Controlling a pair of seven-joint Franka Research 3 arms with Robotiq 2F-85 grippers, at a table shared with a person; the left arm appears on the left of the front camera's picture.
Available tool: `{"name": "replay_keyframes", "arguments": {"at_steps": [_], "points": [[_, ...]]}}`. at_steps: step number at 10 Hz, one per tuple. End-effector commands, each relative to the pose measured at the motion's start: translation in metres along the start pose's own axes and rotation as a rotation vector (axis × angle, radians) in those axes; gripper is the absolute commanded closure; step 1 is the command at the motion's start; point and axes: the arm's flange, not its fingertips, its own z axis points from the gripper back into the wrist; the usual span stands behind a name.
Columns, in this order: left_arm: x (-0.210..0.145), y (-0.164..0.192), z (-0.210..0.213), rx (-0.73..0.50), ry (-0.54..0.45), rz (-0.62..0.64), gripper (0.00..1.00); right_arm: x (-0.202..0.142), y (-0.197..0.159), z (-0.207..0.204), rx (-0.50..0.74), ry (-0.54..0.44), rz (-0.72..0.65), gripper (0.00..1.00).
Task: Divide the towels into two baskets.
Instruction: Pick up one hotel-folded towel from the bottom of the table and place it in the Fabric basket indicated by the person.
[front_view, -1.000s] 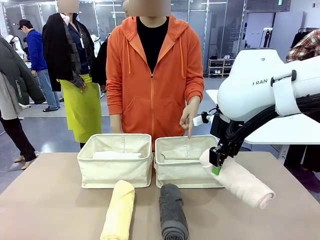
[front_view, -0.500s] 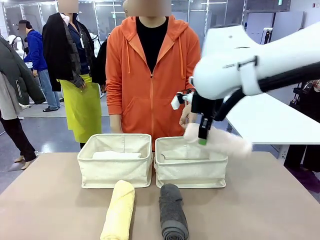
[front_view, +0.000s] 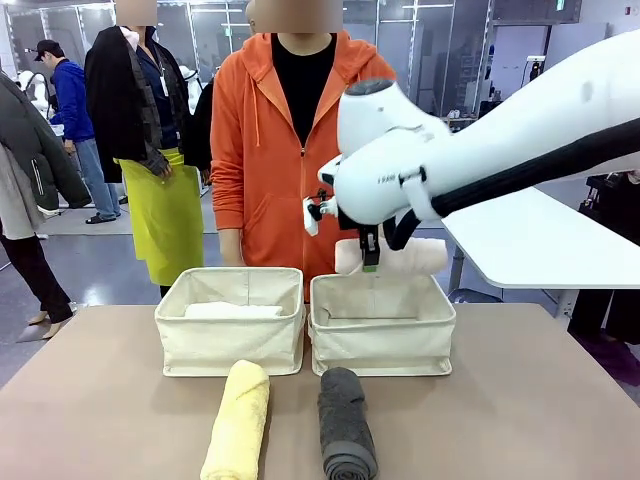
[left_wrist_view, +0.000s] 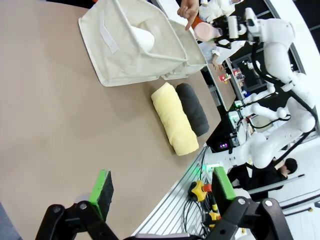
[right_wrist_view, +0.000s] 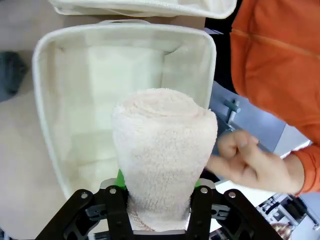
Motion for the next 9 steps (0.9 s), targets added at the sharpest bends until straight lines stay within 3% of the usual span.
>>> {"name": "replay_keyframes", "arguments": {"at_steps": [1,7,8,9], "points": [[-0.002,-0.004,0.003,-0.004,-0.006,-0.007,0.00,0.009,-0.009,-0.027,-0.043,0.027,0.051,0.51],[-0.002,-0.004,0.003,-0.004,-0.006,-0.007,0.00,0.017,-0.020,-0.101,0.028,0.039,0.058,0.51],[-0.002,-0.004,0.003,-0.004,-0.006,-0.007,0.00,0.015,-0.021,-0.105,0.030,0.035,0.050,0.46],[-0.002,-0.004,0.003,-0.004,-0.006,-0.007,0.00,0.013,-0.022,-0.106,0.027,0.033,0.049,0.29]]}}
